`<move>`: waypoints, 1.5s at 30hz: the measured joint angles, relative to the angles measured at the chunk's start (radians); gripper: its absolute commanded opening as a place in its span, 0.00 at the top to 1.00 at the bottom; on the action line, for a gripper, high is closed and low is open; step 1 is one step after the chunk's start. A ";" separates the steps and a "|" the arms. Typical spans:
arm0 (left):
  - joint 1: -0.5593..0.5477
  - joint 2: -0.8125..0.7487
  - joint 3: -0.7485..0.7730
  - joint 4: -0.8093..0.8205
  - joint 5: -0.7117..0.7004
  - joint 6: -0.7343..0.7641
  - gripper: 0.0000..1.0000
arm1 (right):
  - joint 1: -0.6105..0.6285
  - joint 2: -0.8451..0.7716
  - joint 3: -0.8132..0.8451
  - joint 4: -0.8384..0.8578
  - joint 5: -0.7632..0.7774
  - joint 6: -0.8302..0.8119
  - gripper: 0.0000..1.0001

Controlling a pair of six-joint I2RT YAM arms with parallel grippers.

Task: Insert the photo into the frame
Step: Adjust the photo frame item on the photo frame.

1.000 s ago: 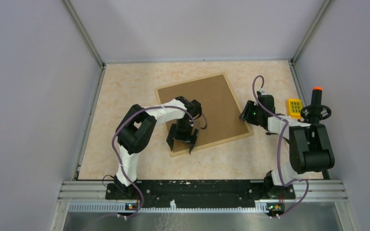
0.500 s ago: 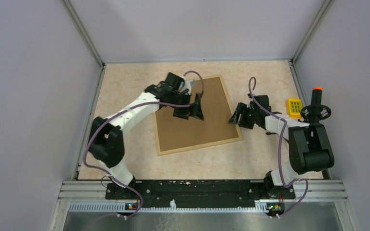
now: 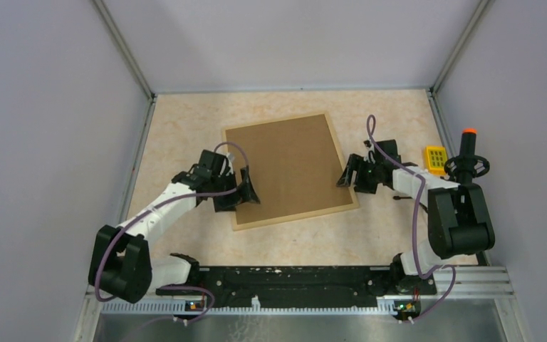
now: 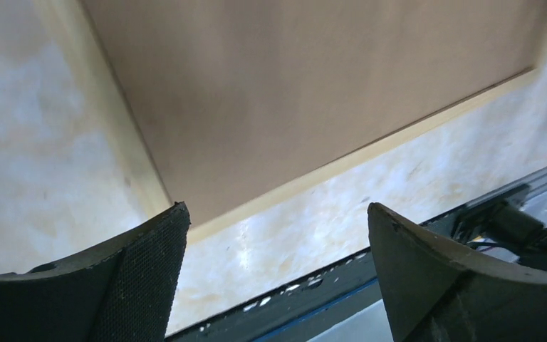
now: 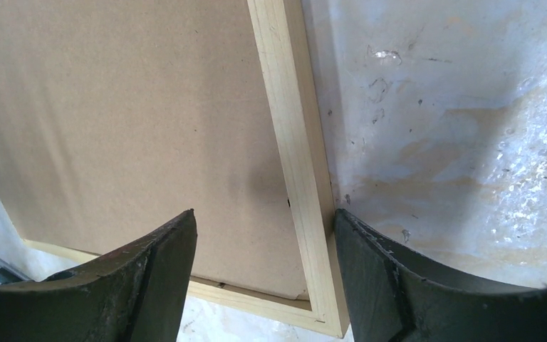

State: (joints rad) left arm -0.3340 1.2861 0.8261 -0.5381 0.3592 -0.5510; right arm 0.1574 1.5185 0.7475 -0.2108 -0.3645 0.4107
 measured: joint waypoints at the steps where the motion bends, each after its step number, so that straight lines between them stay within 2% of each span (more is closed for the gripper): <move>1: -0.013 -0.028 -0.044 -0.003 -0.018 -0.027 0.04 | 0.000 0.000 0.001 -0.003 0.000 0.000 0.31; 4: -0.051 -0.080 -0.121 -0.009 -0.070 -0.091 0.05 | 0.000 0.002 0.001 -0.006 -0.001 -0.002 0.32; 10: -0.116 -0.078 -0.129 0.025 -0.156 -0.158 0.05 | -0.001 0.010 0.007 -0.008 -0.002 -0.005 0.34; 23: -0.135 -0.055 -0.129 0.032 -0.279 -0.194 0.02 | -0.002 0.014 0.008 -0.006 -0.005 -0.008 0.36; 33: -0.137 0.004 -0.133 0.084 -0.258 -0.208 0.02 | -0.002 0.014 0.008 -0.006 -0.005 -0.009 0.38; 36: -0.135 0.015 -0.124 0.079 -0.244 -0.202 0.07 | -0.002 0.016 0.008 -0.007 -0.005 -0.010 0.39; 41: -0.111 0.025 -0.124 0.096 -0.165 -0.175 0.20 | -0.009 0.024 0.008 0.023 -0.005 -0.020 0.41; 45: -0.116 0.032 -0.124 0.127 -0.101 -0.176 0.21 | -0.029 0.041 0.005 0.099 0.016 -0.025 0.43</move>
State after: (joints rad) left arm -0.4503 1.3186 0.7025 -0.4110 0.2584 -0.7269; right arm 0.1280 1.5597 0.7525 -0.1116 -0.3485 0.3855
